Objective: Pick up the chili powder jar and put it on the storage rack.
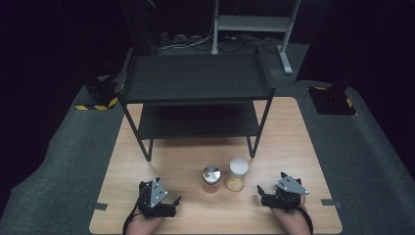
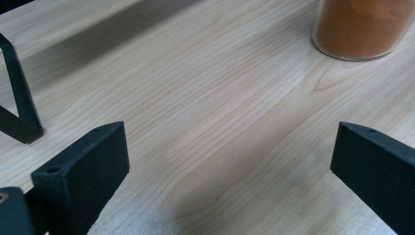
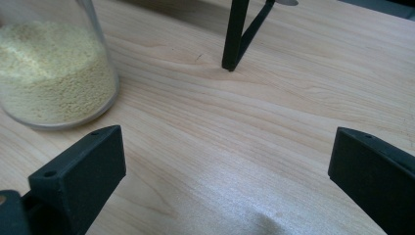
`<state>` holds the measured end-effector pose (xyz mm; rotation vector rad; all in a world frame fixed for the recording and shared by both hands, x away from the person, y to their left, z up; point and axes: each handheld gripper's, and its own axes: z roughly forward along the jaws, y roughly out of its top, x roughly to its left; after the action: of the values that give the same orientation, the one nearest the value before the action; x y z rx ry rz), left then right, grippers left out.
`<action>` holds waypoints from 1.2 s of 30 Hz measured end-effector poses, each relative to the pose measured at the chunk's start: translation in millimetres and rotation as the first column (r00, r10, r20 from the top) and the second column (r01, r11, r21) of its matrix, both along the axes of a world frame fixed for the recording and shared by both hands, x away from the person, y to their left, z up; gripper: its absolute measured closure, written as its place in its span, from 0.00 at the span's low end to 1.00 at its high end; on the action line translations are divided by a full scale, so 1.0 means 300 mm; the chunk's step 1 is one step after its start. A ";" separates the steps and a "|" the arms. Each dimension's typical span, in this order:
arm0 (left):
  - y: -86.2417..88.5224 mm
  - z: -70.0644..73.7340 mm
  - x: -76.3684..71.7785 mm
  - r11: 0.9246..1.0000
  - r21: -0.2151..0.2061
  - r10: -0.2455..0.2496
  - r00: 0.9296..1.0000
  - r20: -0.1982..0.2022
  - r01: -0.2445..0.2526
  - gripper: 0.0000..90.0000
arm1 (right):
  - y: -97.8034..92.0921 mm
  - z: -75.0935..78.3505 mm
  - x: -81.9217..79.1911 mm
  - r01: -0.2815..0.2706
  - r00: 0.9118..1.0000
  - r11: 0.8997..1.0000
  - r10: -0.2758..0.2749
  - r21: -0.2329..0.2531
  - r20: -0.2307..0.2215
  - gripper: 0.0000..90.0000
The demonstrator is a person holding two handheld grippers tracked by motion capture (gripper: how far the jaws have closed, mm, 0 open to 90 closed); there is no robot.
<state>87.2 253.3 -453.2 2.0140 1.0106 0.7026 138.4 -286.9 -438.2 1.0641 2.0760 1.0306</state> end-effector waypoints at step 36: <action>0.007 0.052 0.003 0.983 -0.151 -0.097 0.994 0.055 0.104 0.01 | 0.010 -0.002 -0.017 -0.011 1.000 0.999 0.012 -0.031 0.018 0.00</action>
<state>88.1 255.3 -437.5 1.8912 0.9007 0.5971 133.4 -283.9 -438.9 1.0250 2.0793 1.0063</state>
